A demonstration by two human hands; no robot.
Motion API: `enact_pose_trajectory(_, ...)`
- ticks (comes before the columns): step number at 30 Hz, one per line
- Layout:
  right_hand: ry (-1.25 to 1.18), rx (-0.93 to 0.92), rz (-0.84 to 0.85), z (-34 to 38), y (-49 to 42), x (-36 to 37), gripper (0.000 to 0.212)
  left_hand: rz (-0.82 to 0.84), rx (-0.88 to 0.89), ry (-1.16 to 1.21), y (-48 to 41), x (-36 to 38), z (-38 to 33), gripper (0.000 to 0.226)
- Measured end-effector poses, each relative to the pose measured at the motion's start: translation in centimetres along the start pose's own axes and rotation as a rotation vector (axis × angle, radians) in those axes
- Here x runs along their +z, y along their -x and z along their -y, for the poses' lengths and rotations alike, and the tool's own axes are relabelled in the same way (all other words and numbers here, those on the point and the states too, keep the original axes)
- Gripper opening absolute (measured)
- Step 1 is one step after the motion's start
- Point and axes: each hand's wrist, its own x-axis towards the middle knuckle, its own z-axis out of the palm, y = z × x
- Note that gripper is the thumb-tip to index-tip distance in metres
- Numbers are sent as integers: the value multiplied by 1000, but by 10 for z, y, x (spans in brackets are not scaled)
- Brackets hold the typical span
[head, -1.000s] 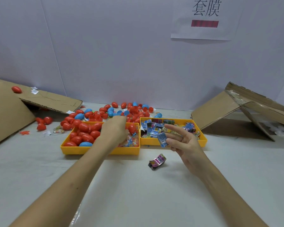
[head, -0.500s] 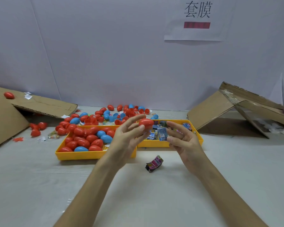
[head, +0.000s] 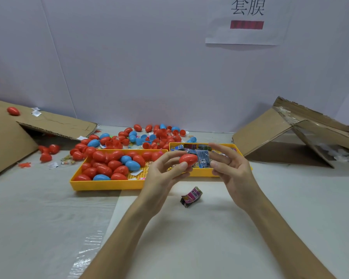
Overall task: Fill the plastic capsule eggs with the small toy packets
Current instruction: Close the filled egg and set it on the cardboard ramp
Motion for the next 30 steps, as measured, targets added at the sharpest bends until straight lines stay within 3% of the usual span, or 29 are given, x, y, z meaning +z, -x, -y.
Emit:
enact_pose_trajectory(10, 43, 19, 20, 3, 2, 2, 38, -39, 21, -172, 2, 5, 5, 33)
enact_pose_trajectory(17, 6, 21, -13, 4, 1, -1, 35, -28, 16, -40, 3, 3, 1, 35)
enact_pose_trajectory(30, -20, 77, 5, 3, 0, -3, 41, -39, 45, -86, 3, 4, 0, 32)
